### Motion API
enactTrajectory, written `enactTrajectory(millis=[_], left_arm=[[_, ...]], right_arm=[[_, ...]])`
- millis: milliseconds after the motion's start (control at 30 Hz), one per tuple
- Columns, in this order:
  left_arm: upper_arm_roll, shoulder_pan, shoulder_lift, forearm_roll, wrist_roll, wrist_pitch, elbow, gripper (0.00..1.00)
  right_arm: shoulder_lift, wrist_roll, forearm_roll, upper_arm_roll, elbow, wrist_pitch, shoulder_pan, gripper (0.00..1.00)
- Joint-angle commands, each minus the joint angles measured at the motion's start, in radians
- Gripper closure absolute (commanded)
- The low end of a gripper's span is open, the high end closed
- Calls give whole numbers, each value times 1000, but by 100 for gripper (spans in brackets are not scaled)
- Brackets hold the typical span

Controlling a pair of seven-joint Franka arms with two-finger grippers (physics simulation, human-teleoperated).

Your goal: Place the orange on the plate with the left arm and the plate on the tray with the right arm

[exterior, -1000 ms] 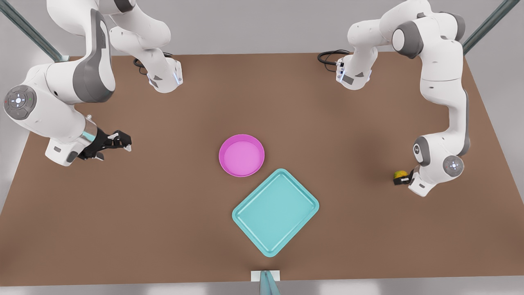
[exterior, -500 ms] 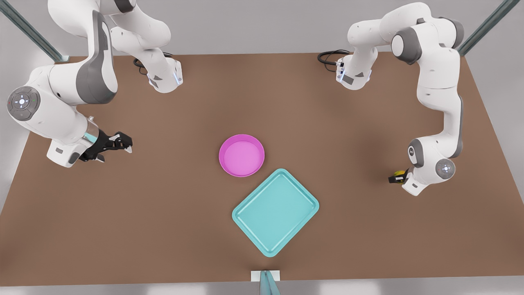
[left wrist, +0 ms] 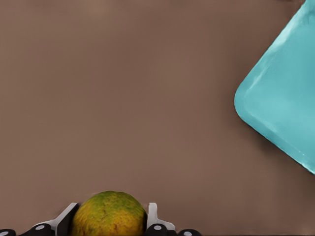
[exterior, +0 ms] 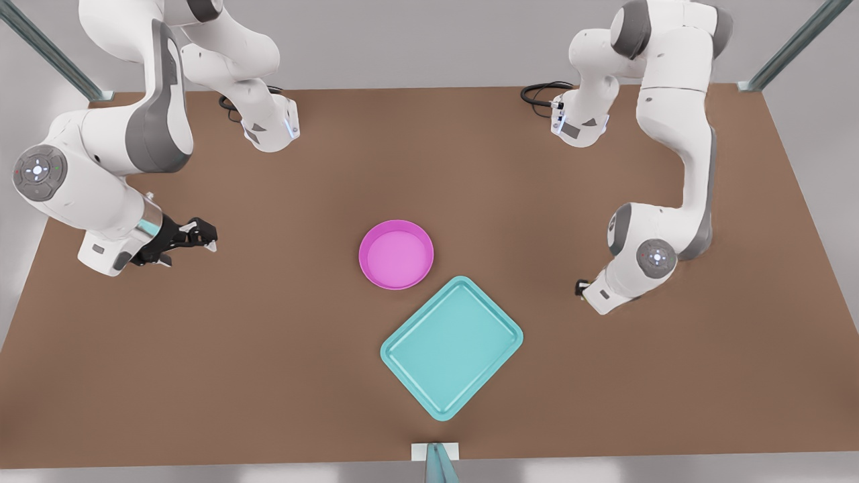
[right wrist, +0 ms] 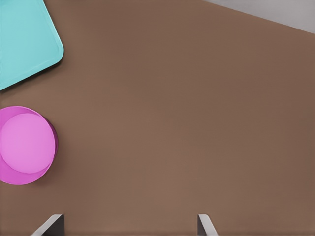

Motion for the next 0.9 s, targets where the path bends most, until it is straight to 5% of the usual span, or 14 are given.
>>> enactTrajectory(millis=[0,167,367,400,433,533,633,700,767,833,867], left_arm=[[-24,-149,75,-85,-713,-256,146,33],[-44,-426,358,-147,-1118,-233,516,33],[-69,-447,425,-144,-1141,-156,493,31],[-70,-449,427,-144,-1144,-156,491,7],[-72,-453,428,-145,-1157,-160,491,0],[-72,-458,409,-147,-1160,-195,491,0],[-40,-188,130,-152,-679,-731,505,0],[241,-154,-10,-153,-173,-816,507,0],[296,-150,-55,-155,-112,-828,504,0],[-98,154,-266,91,3,-661,297,0],[-93,166,-276,91,-3,-667,287,0]], right_arm=[[-1,-2,1,0,0,0,-1,0],[-1,-1,1,0,-1,-2,-1,0],[2,-1,5,-2,-1,-14,1,0],[5,-7,5,-2,4,-25,2,0],[10,-16,19,1,8,-53,1,0],[19,-50,31,30,13,-89,4,0],[79,-36,117,138,-16,-174,4,0],[349,5,453,259,-13,137,5,0],[427,12,579,288,-47,301,76,0],[424,12,591,288,-150,467,127,0],[420,50,590,288,-187,495,127,0]])
